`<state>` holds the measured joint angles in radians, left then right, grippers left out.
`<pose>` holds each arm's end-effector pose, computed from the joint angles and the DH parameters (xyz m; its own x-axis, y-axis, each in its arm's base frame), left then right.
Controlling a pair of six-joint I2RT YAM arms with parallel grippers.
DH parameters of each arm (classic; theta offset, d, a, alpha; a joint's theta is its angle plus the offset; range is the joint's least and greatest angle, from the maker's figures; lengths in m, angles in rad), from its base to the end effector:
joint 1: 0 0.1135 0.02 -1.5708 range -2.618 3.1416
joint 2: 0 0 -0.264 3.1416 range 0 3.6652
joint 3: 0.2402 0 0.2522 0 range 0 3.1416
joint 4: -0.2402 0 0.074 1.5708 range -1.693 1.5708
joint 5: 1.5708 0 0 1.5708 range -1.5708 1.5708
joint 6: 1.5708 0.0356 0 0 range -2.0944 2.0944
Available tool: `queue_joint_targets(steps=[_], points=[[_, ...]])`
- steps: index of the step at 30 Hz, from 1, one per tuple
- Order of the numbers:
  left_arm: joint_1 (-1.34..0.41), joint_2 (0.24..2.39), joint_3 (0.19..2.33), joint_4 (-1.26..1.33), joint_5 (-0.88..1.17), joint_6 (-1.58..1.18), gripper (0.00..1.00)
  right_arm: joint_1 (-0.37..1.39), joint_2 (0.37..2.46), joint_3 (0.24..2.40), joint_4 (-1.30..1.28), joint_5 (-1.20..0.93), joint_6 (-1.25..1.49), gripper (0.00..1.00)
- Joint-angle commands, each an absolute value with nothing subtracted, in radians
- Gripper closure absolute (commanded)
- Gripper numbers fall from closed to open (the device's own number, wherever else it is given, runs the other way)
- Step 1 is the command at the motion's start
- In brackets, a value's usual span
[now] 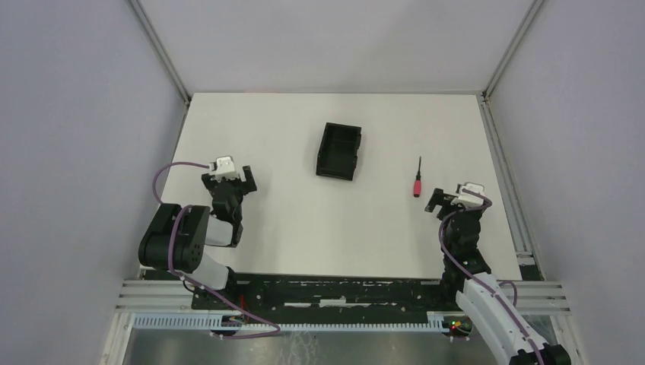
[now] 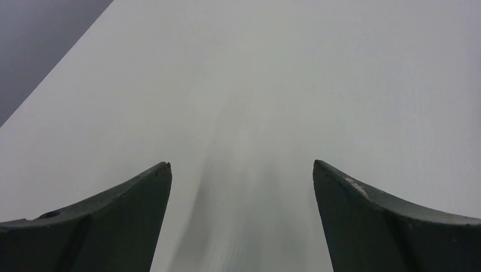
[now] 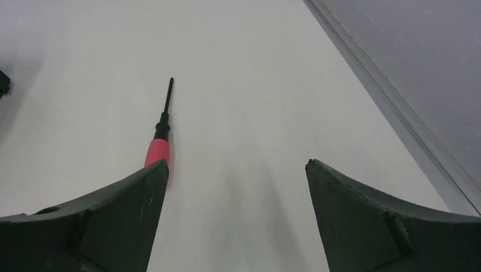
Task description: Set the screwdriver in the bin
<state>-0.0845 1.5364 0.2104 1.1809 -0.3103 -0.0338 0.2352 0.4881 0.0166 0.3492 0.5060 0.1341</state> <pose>0.2353 -0.0090 0.1386 -0.1365 -0.0207 -0.9904 -0.2254 0.9742 0.0107 0.1369 0.0151 0.1667 -0.0823 0.1005 -0.9915 0.2775 0.9579 0.0741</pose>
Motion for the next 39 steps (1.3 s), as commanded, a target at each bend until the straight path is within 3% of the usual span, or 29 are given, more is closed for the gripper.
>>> queue_joint_targets(steps=[1,12,18,27,33,39], points=[[-0.083,1.538,0.227,1.215,-0.308,-0.047,0.0,0.234,0.53,0.109,0.366,0.499,0.146,0.02],[-0.083,1.538,0.227,1.216,-0.308,-0.047,0.0,0.234,0.855,0.58,0.074,0.421,0.138,0.02],[-0.083,1.539,0.227,1.216,-0.307,-0.047,0.0,0.208,1.287,1.03,-0.362,0.407,0.142,0.04],[-0.083,1.539,0.227,1.216,-0.307,-0.046,0.0,0.141,1.708,1.174,-0.442,0.15,0.111,0.19],[-0.083,1.539,0.227,1.216,-0.308,-0.047,0.0,0.142,1.84,1.124,-0.403,0.09,0.099,0.42],[-0.083,1.539,0.227,1.216,-0.307,-0.047,0.0,0.142,1.85,1.167,-0.471,0.15,0.093,0.91]])
